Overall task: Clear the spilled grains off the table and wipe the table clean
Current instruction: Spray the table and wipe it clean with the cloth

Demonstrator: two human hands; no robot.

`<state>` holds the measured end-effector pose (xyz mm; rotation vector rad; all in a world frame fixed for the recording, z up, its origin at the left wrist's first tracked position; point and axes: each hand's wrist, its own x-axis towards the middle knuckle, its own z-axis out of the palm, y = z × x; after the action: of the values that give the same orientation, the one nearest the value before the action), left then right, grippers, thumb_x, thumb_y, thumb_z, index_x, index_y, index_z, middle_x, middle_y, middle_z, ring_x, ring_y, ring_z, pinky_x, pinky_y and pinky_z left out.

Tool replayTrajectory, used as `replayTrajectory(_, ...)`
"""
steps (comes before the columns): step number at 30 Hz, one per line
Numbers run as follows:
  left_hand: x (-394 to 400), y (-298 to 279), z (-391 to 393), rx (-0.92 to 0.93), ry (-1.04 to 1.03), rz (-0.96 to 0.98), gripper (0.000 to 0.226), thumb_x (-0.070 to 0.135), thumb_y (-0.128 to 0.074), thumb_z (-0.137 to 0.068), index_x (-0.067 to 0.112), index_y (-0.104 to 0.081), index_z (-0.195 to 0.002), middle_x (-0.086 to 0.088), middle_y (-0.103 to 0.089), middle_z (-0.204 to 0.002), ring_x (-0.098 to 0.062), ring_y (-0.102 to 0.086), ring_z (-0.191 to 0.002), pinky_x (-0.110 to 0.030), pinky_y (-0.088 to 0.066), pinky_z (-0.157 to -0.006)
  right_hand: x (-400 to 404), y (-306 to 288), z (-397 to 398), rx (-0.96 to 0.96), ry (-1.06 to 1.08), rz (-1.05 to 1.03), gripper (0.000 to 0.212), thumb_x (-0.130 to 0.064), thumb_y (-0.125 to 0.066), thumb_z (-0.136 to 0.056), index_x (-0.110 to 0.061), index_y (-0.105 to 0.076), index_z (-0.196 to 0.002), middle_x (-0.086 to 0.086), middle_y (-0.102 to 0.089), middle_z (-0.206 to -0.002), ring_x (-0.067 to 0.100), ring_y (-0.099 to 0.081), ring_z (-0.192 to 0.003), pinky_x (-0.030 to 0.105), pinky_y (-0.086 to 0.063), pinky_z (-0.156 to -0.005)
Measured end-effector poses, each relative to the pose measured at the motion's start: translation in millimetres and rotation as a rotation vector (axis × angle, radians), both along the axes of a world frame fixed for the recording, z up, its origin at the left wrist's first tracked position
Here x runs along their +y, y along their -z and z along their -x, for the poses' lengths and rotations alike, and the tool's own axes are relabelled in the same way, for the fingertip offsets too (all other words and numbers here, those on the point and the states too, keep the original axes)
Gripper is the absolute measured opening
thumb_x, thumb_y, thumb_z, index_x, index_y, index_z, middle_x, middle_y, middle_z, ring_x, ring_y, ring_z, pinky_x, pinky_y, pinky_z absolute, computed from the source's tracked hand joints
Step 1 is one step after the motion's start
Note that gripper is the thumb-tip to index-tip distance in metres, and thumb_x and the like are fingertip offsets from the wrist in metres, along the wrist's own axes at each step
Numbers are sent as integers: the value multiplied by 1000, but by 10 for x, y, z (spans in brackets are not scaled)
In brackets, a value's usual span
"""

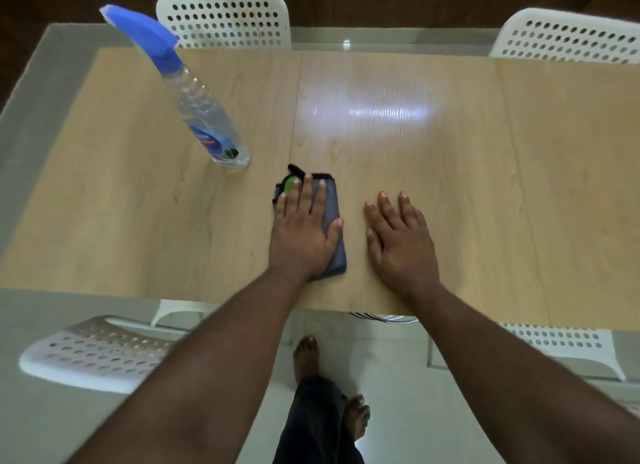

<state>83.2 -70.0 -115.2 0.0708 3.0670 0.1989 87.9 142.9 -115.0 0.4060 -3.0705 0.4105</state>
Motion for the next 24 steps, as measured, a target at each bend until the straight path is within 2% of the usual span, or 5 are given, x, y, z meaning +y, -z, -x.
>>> replayTrajectory(3, 15, 18, -43, 14, -9, 3, 78, 61, -13, -107, 15, 3, -169, -13, 6, -176, -30, 3, -163, -51, -9, -130, -1, 2, -17, -15, 15, -14, 58, -46, -27, -110, -30, -32, -165, 0, -23, -174, 28, -9, -163, 48, -16, -130)
replayTrajectory(8, 11, -25, -830, 6, 39, -28, 76, 58, -20, -109, 16, 4, -169, -10, 10, -176, -27, 9, -163, -50, -8, -131, -16, -66, -21, -35, 20, -12, 58, -46, -28, -110, -28, -36, -164, 1, -26, -173, 29, -12, -163, 48, -17, -129)
replayTrajectory(11, -33, -28, -941, -7, 56, -29, 76, 58, -19, -108, 17, 4, -169, -8, 12, -176, -26, 9, -163, -51, -10, -131, -29, -71, -35, -55, 29, -7, 57, -45, -29, -109, -28, -38, -163, 2, -28, -173, 29, -13, -162, 49, -19, -129)
replayTrajectory(18, -80, -22, -436, -18, 78, -32, 77, 58, -21, -108, 19, 4, -169, -8, 13, -176, -25, 10, -163, -50, -8, -131, -155, -184, 164, -131, 54, -71, 64, -48, -27, -103, -27, -39, -163, 5, -30, -172, 32, -16, -161, 52, -19, -127)
replayTrajectory(24, -116, -21, 279, -31, 57, 0, 78, 60, -16, -107, 19, 9, -168, -8, 15, -176, -26, 11, -163, -50, -7, -131, -362, -200, 925, -124, 4, -69, 64, -47, -24, -105, -25, -36, -164, 5, -26, -173, 30, -15, -162, 52, -20, -127)
